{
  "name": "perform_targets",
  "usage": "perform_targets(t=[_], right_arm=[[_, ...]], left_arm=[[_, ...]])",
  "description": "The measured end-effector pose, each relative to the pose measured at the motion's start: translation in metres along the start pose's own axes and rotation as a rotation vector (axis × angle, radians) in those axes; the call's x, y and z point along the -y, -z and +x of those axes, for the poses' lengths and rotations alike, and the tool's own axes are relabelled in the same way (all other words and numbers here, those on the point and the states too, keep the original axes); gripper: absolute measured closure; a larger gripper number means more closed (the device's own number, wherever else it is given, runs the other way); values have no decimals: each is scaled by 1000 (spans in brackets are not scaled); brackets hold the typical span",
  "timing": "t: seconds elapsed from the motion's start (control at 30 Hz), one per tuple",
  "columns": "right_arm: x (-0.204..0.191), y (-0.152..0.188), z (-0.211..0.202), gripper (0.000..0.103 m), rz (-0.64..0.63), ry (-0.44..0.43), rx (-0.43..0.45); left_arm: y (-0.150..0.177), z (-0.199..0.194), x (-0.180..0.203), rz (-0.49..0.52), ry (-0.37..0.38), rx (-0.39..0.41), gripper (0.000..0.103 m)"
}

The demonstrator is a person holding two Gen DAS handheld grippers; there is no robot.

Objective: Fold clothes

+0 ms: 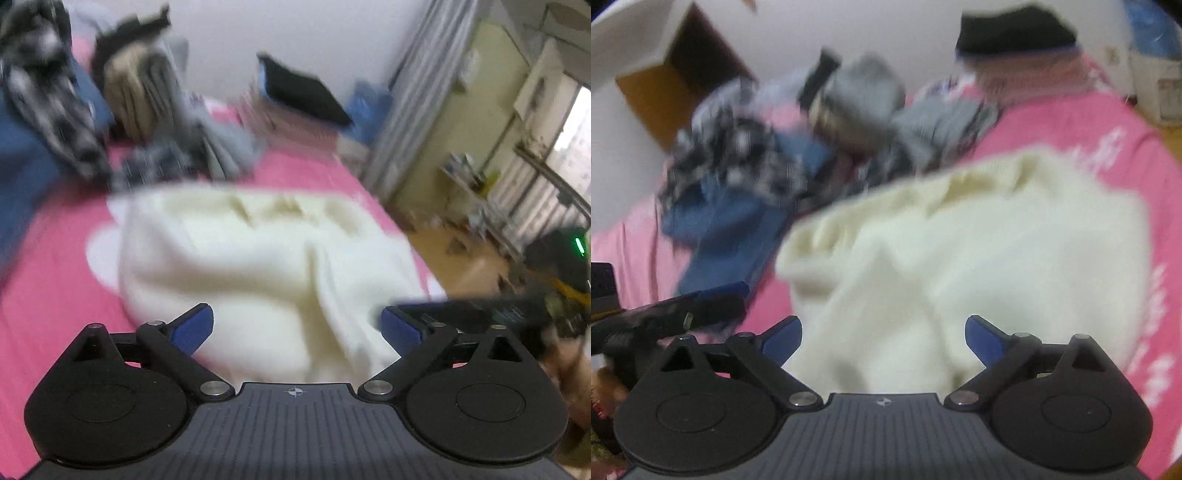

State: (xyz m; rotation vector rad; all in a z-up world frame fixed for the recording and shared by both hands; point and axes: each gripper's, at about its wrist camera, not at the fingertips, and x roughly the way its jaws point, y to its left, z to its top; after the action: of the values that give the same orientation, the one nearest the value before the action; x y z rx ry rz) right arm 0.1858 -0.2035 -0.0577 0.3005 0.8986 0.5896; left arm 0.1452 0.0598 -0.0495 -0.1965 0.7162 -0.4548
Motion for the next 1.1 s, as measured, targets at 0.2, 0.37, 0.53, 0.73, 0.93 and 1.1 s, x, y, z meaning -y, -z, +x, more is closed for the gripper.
perform_targets(t=[0.2,0.37,0.53,0.73,0.93,1.1], right_arm=[[-19,4,33,5,-71,71,-37],[-26,7,62,6,-128,123,-111],[-29,13,71,12,-107,146,-97],[-59,6,59,72,-211,176,-74],[-70,-28,35,77,-101,36,24],[-102,-69,34,78,-42,-150,80]], left_arm=[[37,-1,7,-4,-4,-64,7],[65,-4,10,-16,-10,-104,7],[70,-20,9,3,-41,-58,7],[67,-33,10,51,-35,-6,7],[62,-41,7,80,-25,44,7],[56,-50,-4,59,-91,91,6]])
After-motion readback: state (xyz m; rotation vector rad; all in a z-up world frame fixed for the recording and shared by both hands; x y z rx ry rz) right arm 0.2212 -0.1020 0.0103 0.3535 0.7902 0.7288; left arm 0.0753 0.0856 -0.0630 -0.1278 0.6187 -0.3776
